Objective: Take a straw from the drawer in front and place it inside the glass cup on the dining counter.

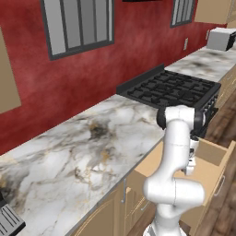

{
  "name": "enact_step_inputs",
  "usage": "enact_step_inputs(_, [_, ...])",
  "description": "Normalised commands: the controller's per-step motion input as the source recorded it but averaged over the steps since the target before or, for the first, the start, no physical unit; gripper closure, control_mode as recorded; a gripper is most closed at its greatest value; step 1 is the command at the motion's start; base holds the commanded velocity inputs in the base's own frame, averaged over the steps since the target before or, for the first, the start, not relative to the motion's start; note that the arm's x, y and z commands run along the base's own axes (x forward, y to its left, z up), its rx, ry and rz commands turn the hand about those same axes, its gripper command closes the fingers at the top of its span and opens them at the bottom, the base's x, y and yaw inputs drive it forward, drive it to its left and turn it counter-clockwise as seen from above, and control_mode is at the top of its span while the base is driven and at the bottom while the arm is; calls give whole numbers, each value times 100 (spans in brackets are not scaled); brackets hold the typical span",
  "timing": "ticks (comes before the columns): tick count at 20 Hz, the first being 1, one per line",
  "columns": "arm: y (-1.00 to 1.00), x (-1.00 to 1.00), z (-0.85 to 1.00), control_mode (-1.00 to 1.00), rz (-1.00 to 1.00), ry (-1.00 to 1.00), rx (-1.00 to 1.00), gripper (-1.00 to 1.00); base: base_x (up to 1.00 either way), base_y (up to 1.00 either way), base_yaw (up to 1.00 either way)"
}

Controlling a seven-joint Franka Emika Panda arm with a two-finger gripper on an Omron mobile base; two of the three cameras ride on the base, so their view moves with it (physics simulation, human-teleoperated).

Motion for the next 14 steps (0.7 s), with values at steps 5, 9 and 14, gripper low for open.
enact_step_inputs(5, [0,-54,86,-100,3,-3,-1,100,0,0,0])
enact_step_inputs(9, [0,-63,100,-100,2,0,-1,100,0,0,0])
enact_step_inputs(14, [0,-24,100,-100,1,0,-2,100,0,0,0])
